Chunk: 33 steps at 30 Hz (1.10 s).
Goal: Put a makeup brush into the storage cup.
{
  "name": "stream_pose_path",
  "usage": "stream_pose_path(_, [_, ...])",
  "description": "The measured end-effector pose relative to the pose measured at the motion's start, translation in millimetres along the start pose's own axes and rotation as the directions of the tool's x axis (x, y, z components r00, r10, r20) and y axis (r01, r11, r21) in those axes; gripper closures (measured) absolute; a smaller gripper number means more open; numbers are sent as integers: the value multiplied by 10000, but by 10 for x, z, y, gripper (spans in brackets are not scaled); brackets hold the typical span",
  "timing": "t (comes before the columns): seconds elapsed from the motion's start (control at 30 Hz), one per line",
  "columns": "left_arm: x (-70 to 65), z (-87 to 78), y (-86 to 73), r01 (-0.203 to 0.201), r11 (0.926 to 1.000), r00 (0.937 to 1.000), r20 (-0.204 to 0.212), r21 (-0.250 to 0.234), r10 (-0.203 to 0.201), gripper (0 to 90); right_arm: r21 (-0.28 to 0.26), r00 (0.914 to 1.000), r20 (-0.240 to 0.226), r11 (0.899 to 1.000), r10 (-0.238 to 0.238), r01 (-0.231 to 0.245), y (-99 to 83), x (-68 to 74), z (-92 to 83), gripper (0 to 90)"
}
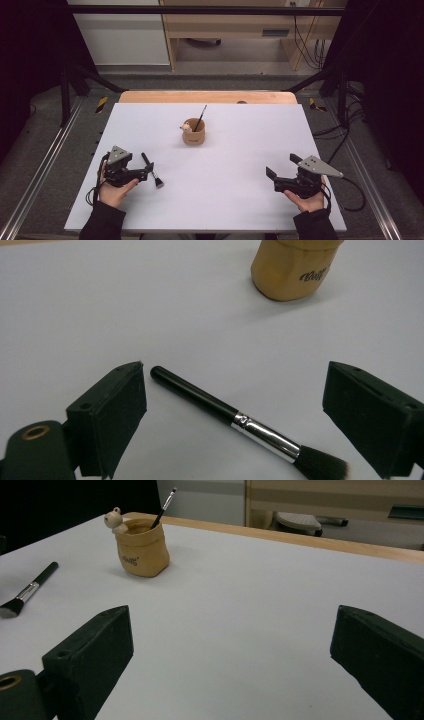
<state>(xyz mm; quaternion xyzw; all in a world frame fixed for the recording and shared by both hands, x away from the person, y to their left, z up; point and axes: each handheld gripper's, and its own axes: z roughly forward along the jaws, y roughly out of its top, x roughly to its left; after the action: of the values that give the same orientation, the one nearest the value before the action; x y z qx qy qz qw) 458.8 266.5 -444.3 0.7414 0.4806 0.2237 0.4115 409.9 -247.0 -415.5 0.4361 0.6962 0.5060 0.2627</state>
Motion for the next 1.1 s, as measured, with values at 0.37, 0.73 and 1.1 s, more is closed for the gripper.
stream_pose_path(0.37, [-48,151,-71,102,9983,9999,-131,570,-95,162,-11,10000,-2,10000,-55,55,-3,2,3,42])
stream_pose_path(0.73, [-121,303,-122,256,9913,9992,-322,1294,-216,272,-21,10000,15,10000,-77,77,-4,-4,7,42])
stream_pose_path(1.1, [-128,352,-151,611,9845,9978,-360,1646,-559,422,62,10000,3,9999,-83,83,-12,7,18,42])
